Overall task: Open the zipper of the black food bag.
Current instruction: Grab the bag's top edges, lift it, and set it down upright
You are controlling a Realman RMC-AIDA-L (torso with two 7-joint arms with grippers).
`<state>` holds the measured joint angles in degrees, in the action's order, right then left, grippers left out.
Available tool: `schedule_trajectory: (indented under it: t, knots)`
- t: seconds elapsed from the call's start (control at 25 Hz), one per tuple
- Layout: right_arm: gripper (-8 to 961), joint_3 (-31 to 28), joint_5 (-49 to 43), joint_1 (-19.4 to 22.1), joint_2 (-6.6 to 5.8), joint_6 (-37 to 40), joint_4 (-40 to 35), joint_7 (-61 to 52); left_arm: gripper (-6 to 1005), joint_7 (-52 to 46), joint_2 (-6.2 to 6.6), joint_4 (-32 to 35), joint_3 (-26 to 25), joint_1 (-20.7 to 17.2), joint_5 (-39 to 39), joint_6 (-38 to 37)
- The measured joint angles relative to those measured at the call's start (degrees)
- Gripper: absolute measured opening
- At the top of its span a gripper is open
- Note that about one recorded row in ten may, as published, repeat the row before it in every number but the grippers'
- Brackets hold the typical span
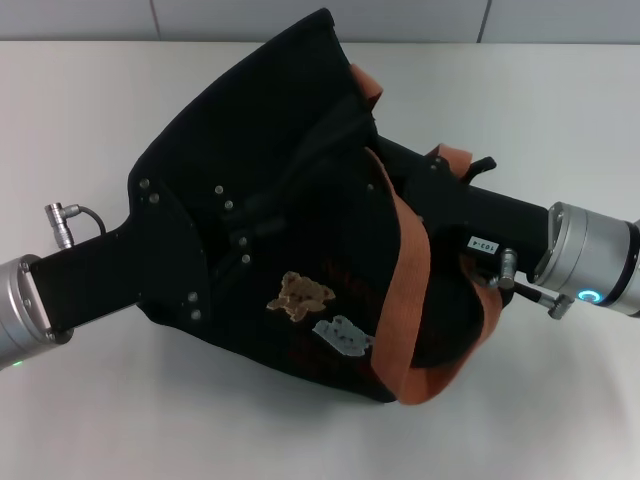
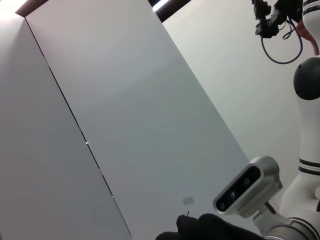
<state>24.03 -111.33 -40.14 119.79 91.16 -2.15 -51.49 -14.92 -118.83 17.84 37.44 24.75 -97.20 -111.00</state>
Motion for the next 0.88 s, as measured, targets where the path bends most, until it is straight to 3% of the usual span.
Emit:
schedule_trajectory:
  t: [0.48, 0.88]
  knots:
    - [0, -0.29, 0.37, 1.93, -0.28, 2.06, -0.91, 0.13, 93, 0.06, 0.03, 0.0, -0.54, -1.06, 0.33, -0.53]
    - [-1, 0.21, 0.37, 5.19, -0.53, 9.53, -10.29, -13.88, 93, 0.07, 0.09, 0.0, -0.73, -0.7, 0.44, -0.63]
